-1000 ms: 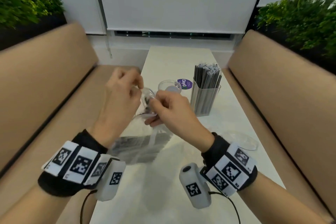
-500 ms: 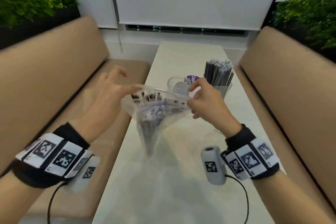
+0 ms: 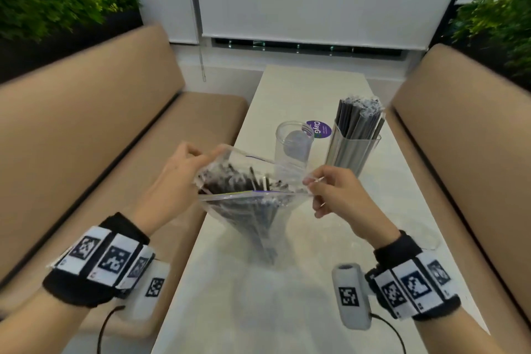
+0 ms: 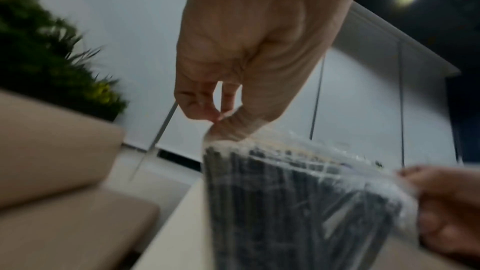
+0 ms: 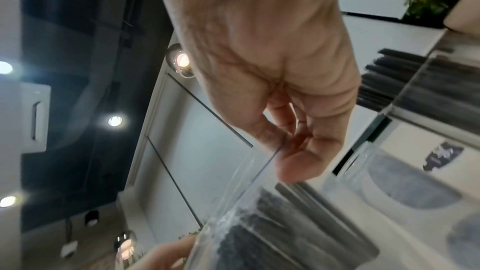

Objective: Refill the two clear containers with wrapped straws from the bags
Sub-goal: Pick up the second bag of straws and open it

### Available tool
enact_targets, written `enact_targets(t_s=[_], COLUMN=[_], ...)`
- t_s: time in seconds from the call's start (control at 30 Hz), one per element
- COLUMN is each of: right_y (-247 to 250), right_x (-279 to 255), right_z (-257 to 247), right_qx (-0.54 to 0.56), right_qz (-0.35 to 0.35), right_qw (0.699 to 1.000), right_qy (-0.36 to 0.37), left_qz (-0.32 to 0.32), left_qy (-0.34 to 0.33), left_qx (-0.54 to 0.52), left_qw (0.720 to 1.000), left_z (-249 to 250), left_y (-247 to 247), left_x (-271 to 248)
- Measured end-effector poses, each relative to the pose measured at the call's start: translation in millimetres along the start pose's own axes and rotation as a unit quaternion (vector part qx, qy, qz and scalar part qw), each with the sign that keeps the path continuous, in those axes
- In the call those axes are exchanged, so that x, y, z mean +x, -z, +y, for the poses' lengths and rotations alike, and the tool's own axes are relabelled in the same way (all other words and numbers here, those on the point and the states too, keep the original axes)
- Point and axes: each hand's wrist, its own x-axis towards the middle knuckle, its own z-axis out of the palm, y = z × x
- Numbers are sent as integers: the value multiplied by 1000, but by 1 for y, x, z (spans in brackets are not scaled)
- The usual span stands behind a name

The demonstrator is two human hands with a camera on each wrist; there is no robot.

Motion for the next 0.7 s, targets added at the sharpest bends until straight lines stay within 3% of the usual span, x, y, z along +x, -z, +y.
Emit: enact_targets(t_s=[0.1, 0.17, 0.3, 0.43, 0.57, 0.63, 0.7], right_y=[-15, -22, -29, -10, 7, 7, 1], right_x=[3, 4, 2, -2, -9, -11, -13], right_z=[-2, -9, -25, -24, -14, -11, -10], right_qx=[45, 54, 32, -140, -236, -196, -79], right_qz=[-8, -60, -134, -37, 26, 19, -24], right_qw=[999, 997, 989, 986, 967, 979, 996], right_qy=[3, 18, 49, 85, 91, 52, -40], left_qz=[-65, -109, -118, -36, -52, -74, -93], left_qy=[-36, -68, -101, -69, 5, 11, 27], left_qx=[-16, -32, -37, 5, 29, -42, -210], left_qw=[997, 991, 987, 997, 998, 996, 973], left_z=[19, 37, 52, 19, 0, 2, 7], left_y=[2, 1, -6, 6, 23, 24, 23], left_x=[-4, -8, -2, 3, -10, -17, -20])
